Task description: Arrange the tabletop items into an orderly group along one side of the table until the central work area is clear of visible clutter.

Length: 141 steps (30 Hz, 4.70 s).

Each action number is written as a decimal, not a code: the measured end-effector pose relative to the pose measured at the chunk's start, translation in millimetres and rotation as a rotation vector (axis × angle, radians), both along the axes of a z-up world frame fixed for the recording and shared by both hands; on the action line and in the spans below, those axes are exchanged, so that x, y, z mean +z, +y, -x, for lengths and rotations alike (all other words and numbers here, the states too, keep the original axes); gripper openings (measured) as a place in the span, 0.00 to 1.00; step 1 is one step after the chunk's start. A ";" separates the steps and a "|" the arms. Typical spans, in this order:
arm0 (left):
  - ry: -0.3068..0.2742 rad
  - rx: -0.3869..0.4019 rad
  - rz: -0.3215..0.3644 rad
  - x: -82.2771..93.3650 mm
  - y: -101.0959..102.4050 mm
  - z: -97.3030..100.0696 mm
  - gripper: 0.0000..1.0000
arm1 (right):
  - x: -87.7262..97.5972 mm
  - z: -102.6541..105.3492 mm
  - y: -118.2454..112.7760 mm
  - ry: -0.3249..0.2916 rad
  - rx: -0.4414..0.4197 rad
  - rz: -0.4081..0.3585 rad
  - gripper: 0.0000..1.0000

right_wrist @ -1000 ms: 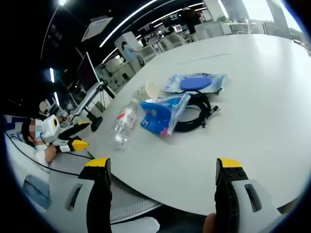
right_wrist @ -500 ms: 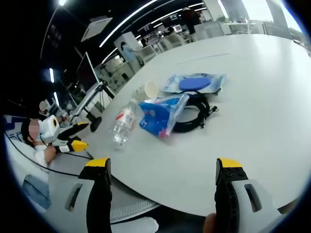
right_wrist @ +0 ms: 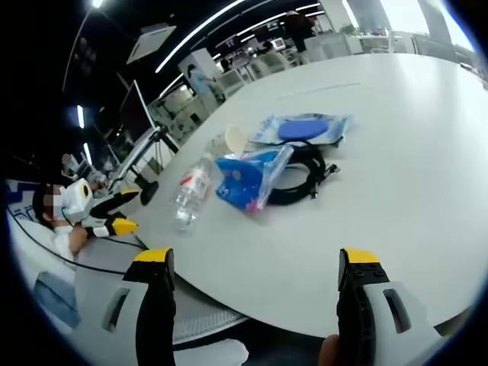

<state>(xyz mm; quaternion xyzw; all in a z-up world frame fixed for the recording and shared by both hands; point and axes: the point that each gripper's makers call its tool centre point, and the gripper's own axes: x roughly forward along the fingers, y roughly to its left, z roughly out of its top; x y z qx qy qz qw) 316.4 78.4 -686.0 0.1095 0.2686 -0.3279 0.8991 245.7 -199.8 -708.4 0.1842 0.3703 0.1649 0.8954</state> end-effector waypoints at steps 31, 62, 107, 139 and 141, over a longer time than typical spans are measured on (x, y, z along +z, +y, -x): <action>0.019 -0.009 0.027 -0.3 -2.3 2.1 0.89 | 6.3 12.5 5.1 0.013 -0.008 0.015 0.88; 0.021 -0.048 0.040 1.5 -8.4 10.0 0.87 | 28.2 25.6 20.4 -0.030 -0.092 0.030 0.88; 0.023 -0.077 0.077 6.7 -16.7 13.8 0.86 | 87.8 -93.7 67.2 -0.135 0.025 -0.040 0.78; -0.026 0.043 0.140 15.3 -20.2 16.2 1.00 | 81.2 -164.8 85.7 -0.109 0.250 -0.123 0.68; -0.012 0.049 0.130 11.4 -18.1 15.8 1.00 | 83.8 -166.7 87.5 -0.114 0.260 -0.127 0.68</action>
